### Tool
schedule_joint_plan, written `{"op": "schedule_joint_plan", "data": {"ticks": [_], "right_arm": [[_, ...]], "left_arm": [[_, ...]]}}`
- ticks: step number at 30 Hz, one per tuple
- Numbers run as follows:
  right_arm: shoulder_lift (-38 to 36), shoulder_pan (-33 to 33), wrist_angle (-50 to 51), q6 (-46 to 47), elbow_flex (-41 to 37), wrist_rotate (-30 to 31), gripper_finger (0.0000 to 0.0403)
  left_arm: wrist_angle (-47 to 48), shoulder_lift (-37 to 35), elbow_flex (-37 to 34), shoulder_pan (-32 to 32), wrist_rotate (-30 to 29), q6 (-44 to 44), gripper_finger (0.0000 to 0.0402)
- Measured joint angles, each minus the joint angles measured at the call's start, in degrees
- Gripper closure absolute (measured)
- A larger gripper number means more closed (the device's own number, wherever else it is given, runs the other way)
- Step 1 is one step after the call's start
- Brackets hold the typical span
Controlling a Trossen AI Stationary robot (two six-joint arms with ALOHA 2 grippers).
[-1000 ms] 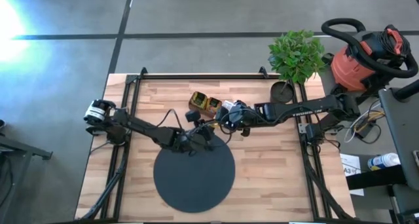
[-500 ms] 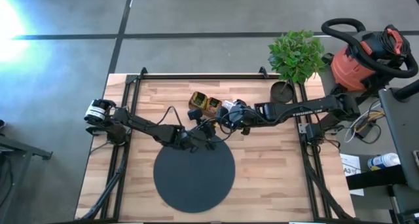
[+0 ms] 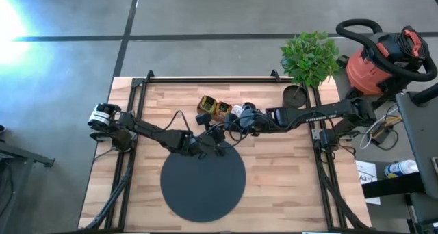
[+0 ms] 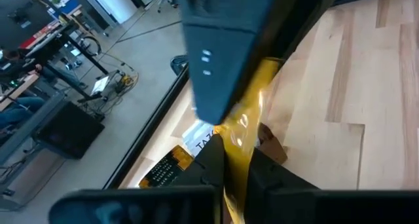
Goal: Pick & Place Tea
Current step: Put the orange tea bag into the middle section of the wooden organizer
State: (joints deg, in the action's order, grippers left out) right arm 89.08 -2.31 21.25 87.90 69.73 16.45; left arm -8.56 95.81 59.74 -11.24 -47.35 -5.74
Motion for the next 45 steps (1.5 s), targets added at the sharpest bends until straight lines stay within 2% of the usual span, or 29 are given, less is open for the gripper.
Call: {"op": "schedule_joint_plan", "data": {"ticks": [7, 12, 14, 16, 19, 21, 24, 26, 31, 35, 41, 45], "right_arm": [[-0.4, 0.0, -0.1, 1.8, 0.0, 0.0, 0.0235], [-2.9, 0.0, 6.2, -1.1, 0.0, 0.1, 0.0187], [-4.5, 0.0, 9.7, -5.8, 0.0, 0.1, 0.0176], [-6.4, -0.1, 11.2, -17.8, 0.0, -0.2, 0.0170], [-8.1, -0.8, 13.5, -43.5, 0.1, -2.9, 0.0169], [-8.4, -1.7, 15.2, -55.2, 0.1, -5.7, 0.0172], [-8.4, -2.6, 15.8, -60.5, 0.1, -6.2, 0.0179], [-8.2, -2.8, 14.9, -63.1, 0.1, -6.9, 0.0184], [-6.4, -3.6, 12.0, -71.6, 0.0, -8.7, 0.0201], [-4.5, -3.4, 8.3, -74.7, 0.1, -9.4, 0.0220], [-1.5, -3.4, 7.4, -78.0, 2.1, -4.6, 0.0242], [-0.2, -2.8, 7.5, -79.2, 4.0, -4.3, 0.0250]], "left_arm": [[2.4, 0.0, -0.1, 0.5, 0.4, 0.3, 0.0382], [10.5, -0.2, -0.1, 1.0, 2.8, 7.5, 0.0390], [13.3, -0.4, -0.1, 1.4, 6.5, 11.7, 0.0394], [14.4, -1.2, -0.1, 1.8, 11.2, 14.4, 0.0395], [13.0, -3.3, -0.1, 2.7, 21.3, 14.8, 0.0395], [11.8, -4.5, -0.1, 3.9, 29.8, 14.8, 0.0395], [10.8, -6.2, -0.1, 6.3, 41.4, 14.6, 0.0394], [10.8, -7.1, -0.1, 7.6, 46.0, 14.7, 0.0393], [12.8, -8.5, -0.1, 9.8, 46.8, 14.3, 0.0394], [14.3, -9.1, -0.1, 11.1, 47.9, 13.4, 0.0394], [14.8, -9.9, -1.6, 12.4, 50.8, 13.0, 0.0394], [14.5, -11.3, -4.0, 13.1, 50.9, 12.7, 0.0394]]}}
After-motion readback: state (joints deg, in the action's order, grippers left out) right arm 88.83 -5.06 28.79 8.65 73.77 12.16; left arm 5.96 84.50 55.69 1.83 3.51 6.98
